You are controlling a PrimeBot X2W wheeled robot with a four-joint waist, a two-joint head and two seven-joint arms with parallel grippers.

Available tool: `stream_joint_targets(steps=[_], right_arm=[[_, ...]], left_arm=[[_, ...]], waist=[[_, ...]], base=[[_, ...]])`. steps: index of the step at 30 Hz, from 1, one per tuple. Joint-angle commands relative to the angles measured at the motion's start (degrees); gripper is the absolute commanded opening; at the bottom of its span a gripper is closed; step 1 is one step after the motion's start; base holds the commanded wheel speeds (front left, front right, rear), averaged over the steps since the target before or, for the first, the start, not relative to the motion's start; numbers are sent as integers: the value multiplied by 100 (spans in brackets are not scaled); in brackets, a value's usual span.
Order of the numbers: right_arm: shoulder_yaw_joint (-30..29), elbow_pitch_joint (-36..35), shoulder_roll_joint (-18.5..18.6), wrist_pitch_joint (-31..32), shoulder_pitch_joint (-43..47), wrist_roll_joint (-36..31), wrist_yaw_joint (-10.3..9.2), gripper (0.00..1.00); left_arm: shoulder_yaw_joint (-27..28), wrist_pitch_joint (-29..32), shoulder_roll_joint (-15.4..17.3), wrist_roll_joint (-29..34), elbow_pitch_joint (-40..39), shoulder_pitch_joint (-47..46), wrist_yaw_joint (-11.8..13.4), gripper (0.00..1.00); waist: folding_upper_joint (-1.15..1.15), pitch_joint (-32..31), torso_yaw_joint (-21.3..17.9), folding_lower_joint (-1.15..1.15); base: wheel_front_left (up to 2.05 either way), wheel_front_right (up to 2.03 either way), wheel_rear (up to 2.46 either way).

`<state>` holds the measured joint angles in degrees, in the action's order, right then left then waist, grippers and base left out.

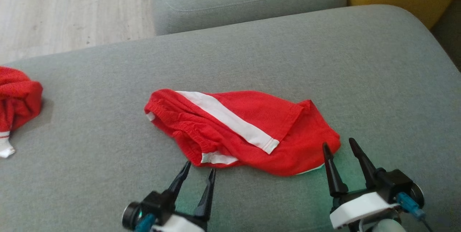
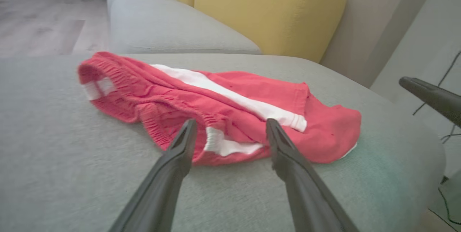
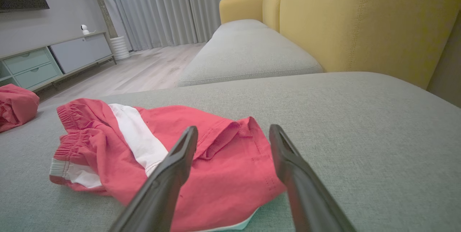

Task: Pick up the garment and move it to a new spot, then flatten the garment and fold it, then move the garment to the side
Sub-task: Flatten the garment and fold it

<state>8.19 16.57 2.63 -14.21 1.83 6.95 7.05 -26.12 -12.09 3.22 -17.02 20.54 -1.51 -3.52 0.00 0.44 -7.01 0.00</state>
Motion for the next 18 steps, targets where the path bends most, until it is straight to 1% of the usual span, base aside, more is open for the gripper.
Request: stream_joint_targets(steps=[1,6,7,13,14,16,18], right_arm=[[172,-149,25,-79,-238,-53,44,100],[228,-171,25,-79,-330,-47,44,100],[228,-171,25,-79,-330,-47,44,100],[133,-197,25,-79,-387,-39,44,100],[127,-201,25,-79,-398,-31,44,100],[108,-209,25,-79,-414,-16,44,100],[79,-220,25,-79,-422,-5,44,100]], left_arm=[[90,7,-33,-89,-33,-389,52,100],[69,109,-33,-150,691,-891,223,100],[69,109,-33,-150,691,-891,223,100],[57,180,-34,-228,1332,-1279,162,100],[51,184,-34,-245,1417,-1328,148,59],[29,139,-34,-302,1510,-1409,124,0],[7,56,-34,-356,1531,-1463,109,0]], waist=[[0,52,-84,0],[0,259,-307,0],[0,259,-307,0],[0,457,-449,0],[0,475,-464,0],[0,500,-480,0],[0,509,-473,0]], base=[[0,0,0],[0,0,0],[0,0,0],[0,0,0],[0,0,0],[0,0,0],[0,0,0]])
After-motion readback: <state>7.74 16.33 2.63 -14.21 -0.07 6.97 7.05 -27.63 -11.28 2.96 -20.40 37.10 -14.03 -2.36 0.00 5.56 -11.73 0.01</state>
